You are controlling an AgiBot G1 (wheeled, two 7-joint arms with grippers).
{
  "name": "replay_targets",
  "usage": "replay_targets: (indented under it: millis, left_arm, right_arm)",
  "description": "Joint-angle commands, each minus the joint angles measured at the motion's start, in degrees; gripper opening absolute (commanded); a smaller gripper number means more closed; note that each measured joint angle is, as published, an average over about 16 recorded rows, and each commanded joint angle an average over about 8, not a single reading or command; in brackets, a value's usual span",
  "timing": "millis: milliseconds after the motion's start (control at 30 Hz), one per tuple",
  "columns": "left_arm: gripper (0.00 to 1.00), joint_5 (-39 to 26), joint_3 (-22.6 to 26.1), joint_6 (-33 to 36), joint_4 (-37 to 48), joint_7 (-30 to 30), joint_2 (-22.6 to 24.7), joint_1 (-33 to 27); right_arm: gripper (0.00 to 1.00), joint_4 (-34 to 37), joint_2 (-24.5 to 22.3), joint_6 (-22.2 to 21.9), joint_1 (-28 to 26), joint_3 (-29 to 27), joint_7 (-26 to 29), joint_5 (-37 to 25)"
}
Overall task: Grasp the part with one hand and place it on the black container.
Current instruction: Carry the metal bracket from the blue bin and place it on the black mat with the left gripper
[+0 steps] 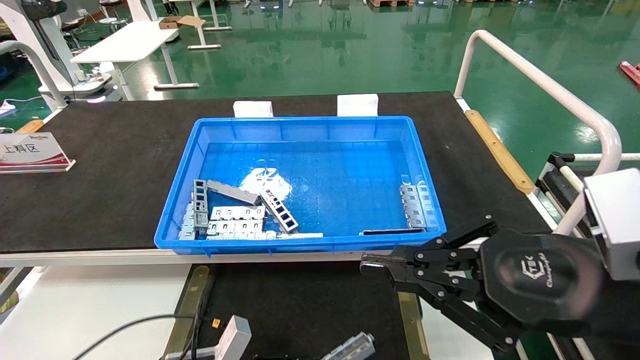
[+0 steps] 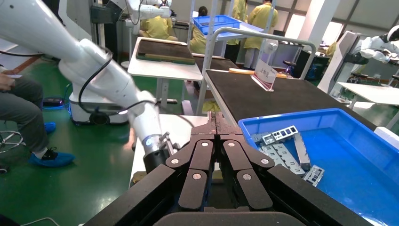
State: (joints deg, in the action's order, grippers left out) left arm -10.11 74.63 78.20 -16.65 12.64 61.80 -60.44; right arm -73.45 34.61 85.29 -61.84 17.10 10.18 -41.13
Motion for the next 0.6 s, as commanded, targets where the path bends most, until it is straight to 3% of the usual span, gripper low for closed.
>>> replay_targets:
  millis: [33,600]
  left_arm:
    - [0.0,1.73,-0.9,-1.68,0.11,-0.12,0.3,2.32]
    - [0.0,14.0,-8.77,-19.79,-2.48,3.03,4.3,11.74]
  right_arm:
    - [0.0,0.0,0.0,0.0,0.0,0.01,0.0,0.0]
    - [0.0,0.0,-0.02,-0.02,-0.01,0.06,-0.03,0.04]
